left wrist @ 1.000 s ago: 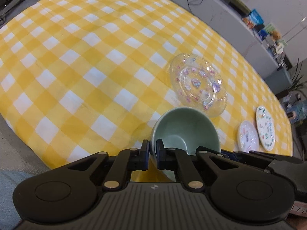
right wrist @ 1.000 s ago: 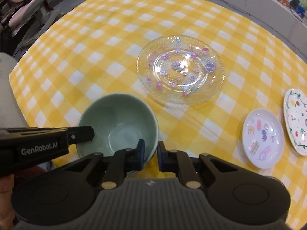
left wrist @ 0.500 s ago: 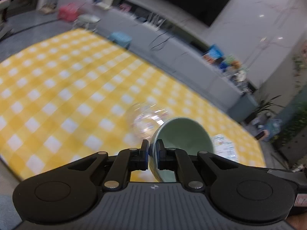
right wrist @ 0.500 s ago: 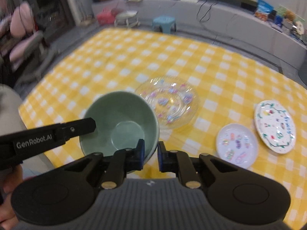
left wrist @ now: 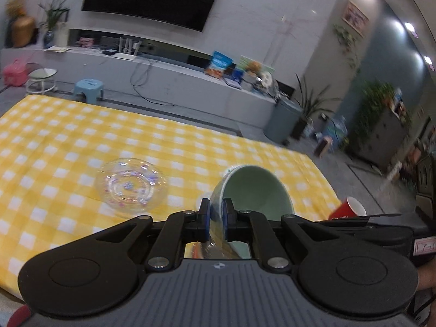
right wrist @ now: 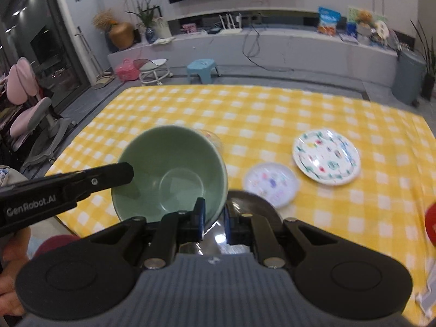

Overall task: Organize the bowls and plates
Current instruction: 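Lift the green bowl by its rim and carry it over the steel bowls, then lower the green bowl into the orange steel bowl and open the grippers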

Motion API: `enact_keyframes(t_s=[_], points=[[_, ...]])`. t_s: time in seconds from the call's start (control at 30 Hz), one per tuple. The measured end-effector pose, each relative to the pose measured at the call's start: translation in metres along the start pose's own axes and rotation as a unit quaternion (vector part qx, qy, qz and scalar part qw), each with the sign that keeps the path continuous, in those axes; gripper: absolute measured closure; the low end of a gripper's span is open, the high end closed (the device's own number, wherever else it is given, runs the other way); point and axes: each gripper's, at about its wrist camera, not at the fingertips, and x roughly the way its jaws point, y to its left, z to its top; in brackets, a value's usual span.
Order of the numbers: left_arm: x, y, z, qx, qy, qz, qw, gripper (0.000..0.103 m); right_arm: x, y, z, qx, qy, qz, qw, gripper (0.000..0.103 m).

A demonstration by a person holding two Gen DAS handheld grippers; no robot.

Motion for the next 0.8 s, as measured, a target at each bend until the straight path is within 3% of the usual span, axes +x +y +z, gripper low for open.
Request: enact_keyframes(t_s=[0.23,0.4,0.8], points=[[0.012,-0.011,-0.010,0.032,0.038,-0.003,0.9987,0.093,0.008,-0.029,-0.026,0.058,0.009,0.025,0.998,0.091],[0.021,-0.013,-0.019,0.033,0.073,-0.022,0.9965,0.093,0.013,-0.037,-0.044,0.057,0.021,0.014,0.998,0.090],[0.043,-0.004,-0.027,0.025,0.124,-0.003,0.9919,0.094,0.034,-0.046,-0.054,0.053,0.038,0.007,0.998,0.090]])
